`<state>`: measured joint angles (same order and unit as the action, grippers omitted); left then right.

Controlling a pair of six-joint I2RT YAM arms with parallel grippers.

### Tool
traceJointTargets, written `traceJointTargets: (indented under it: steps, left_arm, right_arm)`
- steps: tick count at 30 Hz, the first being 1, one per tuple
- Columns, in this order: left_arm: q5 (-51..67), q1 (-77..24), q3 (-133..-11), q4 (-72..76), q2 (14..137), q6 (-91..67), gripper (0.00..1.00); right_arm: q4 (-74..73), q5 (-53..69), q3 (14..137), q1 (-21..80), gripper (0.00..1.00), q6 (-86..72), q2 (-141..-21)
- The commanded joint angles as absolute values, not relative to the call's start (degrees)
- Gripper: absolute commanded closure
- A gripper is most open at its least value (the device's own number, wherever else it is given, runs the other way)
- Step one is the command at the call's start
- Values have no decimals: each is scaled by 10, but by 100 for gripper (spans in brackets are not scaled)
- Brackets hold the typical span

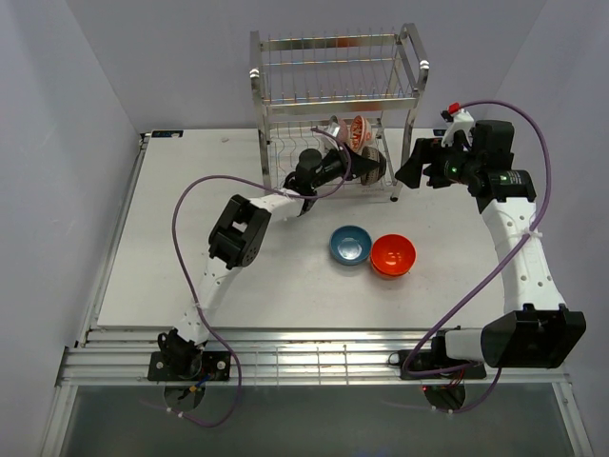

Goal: Load the bowls into the dish rack

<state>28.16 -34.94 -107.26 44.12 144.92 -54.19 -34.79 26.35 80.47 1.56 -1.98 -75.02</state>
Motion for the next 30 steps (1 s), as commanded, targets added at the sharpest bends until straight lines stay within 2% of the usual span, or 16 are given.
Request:
traceJointTargets:
  steps: [1,8,30]
  left_arm:
    - [277,-358,-1124,503,1445,-567,100]
    - [260,-358,-1172,501,1468,-583,100]
    - [239,-361,-1220,491,1523,-643,100]
  right_arm:
    - [-354,275,805,14,10,-7,-730]
    - [-353,273,795,14,10,-5,-727]
    - [-356,277,786,14,10,-3,-736]
